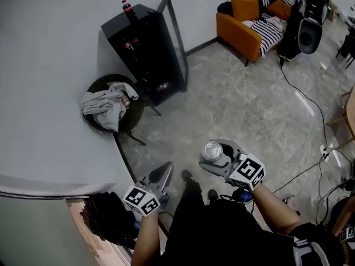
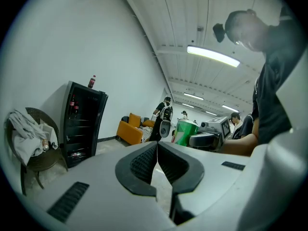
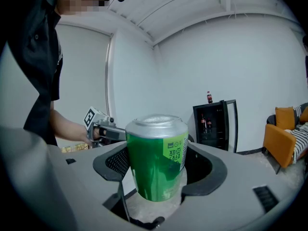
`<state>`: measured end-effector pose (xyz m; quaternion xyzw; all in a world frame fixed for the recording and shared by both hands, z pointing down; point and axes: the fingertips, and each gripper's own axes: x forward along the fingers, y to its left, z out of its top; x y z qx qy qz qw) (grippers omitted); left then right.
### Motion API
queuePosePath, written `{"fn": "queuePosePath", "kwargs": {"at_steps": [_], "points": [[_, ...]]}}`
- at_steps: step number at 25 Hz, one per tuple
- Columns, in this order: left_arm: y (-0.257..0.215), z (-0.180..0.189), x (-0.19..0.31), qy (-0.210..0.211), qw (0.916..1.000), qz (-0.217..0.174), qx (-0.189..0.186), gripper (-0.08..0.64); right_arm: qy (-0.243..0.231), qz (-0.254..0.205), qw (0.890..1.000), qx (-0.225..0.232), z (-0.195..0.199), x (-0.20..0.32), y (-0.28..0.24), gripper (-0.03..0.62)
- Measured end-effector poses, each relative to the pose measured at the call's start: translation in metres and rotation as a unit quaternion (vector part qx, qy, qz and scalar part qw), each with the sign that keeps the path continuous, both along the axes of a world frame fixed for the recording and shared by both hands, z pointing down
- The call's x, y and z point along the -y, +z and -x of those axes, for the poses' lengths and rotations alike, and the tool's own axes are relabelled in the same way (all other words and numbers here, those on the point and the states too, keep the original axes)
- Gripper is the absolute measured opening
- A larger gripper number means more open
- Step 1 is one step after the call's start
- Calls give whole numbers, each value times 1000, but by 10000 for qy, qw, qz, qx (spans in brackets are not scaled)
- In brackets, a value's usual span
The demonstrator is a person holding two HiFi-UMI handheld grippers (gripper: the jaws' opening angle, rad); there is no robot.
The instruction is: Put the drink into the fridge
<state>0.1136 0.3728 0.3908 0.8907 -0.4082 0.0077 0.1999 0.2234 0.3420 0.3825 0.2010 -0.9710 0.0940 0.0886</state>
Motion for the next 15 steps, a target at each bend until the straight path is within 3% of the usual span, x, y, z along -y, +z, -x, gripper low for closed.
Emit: {"fn": "queuePosePath", "kwargs": {"at_steps": [8, 15], "points": [[7, 47, 76, -50, 9999, -6, -99, 12, 86, 95, 9998, -178, 31, 76, 3, 333], [-2, 111, 153, 22, 9997, -118, -203, 12, 298, -18, 9993, -211, 87, 158, -17, 332]]}}
